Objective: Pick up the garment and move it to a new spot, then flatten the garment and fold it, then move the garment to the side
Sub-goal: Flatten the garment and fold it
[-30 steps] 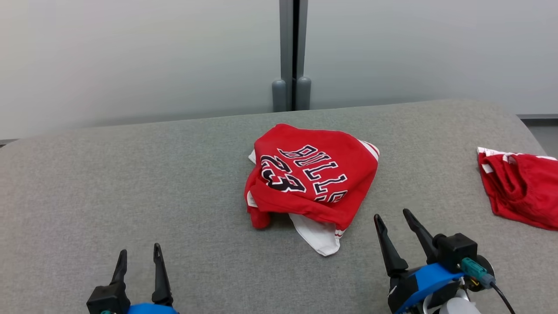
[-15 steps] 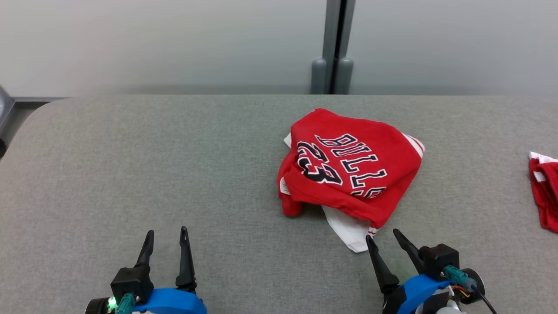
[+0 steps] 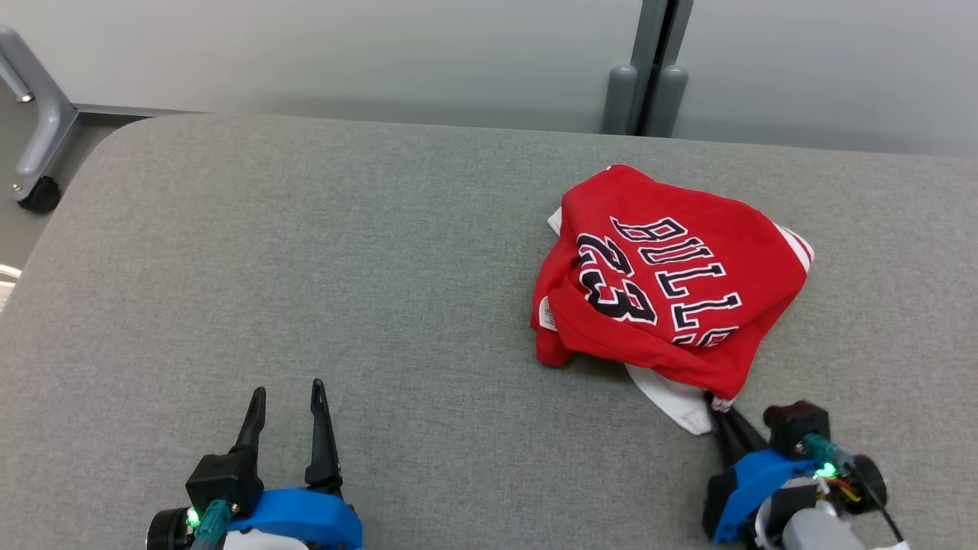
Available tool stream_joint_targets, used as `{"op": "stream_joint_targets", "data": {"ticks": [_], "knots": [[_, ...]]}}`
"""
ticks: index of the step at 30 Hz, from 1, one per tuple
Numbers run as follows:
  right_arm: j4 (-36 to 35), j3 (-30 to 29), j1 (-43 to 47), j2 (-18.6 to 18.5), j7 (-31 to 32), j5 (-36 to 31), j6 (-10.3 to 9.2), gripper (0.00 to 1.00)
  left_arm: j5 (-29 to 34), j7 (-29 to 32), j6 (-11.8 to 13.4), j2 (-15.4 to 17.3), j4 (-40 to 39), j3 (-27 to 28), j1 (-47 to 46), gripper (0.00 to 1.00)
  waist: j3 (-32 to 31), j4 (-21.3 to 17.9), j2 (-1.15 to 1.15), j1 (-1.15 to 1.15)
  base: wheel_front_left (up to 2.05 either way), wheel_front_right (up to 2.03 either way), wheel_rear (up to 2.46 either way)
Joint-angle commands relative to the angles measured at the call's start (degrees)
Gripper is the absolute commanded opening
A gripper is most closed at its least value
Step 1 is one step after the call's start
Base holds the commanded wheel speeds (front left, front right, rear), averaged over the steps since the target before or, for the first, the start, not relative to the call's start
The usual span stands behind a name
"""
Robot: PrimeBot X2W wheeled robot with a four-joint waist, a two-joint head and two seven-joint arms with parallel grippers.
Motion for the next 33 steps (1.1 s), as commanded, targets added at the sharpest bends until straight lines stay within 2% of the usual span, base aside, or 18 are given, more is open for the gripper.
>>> {"op": "stream_joint_targets", "data": {"ticks": [1, 4, 6, 7, 10, 14, 19, 23, 29, 33], "knots": [[-1.44, -2.42, -1.06, -0.57, 0.04, -1.34, -0.02, 0.0, -0.62, -0.26, 0.03, -0.09, -0.52, -0.45, -0.96, 1.0, -0.29, -0.64, 0.0, 0.0, 0.0, 0.0, 0.0], [-4.3, -4.1, -2.46, -2.21, 0.03, -4.0, -0.02, 0.0, -1.14, -0.26, -0.05, -0.09, -0.74, -0.89, -0.98, 1.0, -0.66, -1.4, 0.0, 0.0, 0.0, 0.0, 0.0], [-8.99, -5.57, -4.87, -5.33, -0.03, -7.94, -0.02, 0.0, -1.96, -0.26, 0.0, -0.05, -0.69, -1.35, -0.72, 1.0, -1.47, -2.75, 0.0, 0.0, 0.0, 0.0, 0.0], [-8.99, -5.57, -4.87, -5.33, -0.03, -7.94, -0.02, 0.0, -1.96, -0.26, 0.0, -0.05, -0.69, -1.35, -0.72, 1.0, -1.47, -2.75, 0.0, 0.0, 0.0, 0.0, 0.0], [-12.84, -5.85, -8.56, -8.86, -0.03, -11.42, -0.02, 0.0, -2.41, -0.26, -0.39, -0.06, -0.02, -2.18, -0.5, 1.0, -2.39, -4.04, 0.0, 0.0, 0.0, 0.0, 0.0], [-15.41, -3.82, -13.48, -13.3, -0.03, -14.76, -0.02, 0.0, -2.79, -0.26, -0.29, -0.07, 0.68, -2.36, 0.24, 1.0, -4.0, -5.27, 0.0, 0.0, 0.0, 0.0, 0.0], [-15.7, 0.18, -19.72, -16.67, -0.03, -15.85, -0.02, 0.0, -2.88, -0.26, -0.68, -0.07, 1.42, -2.52, 1.14, 1.0, -6.08, -5.67, 0.0, 0.0, 0.0, 0.0, 0.0], [-15.87, 5.65, -25.37, -16.62, -0.03, -15.89, -0.02, 0.0, -3.6, -0.26, -0.92, -0.05, 1.98, -2.83, 1.9, 1.0, -7.1, -5.21, 0.0, 0.0, 0.0, 0.0, 0.0], [-13.37, 14.96, -36.55, -14.17, 1.63, -15.89, -0.02, 0.0, -4.9, -0.26, -0.83, -0.08, 2.77, -4.73, 2.56, 1.0, -7.81, -2.52, 0.0, 0.0, 0.0, 0.0, 0.0], [-10.41, 17.53, -43.44, -12.21, 3.49, -15.55, -0.02, 0.0, -5.6, -0.26, -0.48, -0.07, 2.81, -5.71, 2.23, 1.0, -7.51, -0.39, 0.0, 0.0, 0.0, 0.0, 0.0]]}}
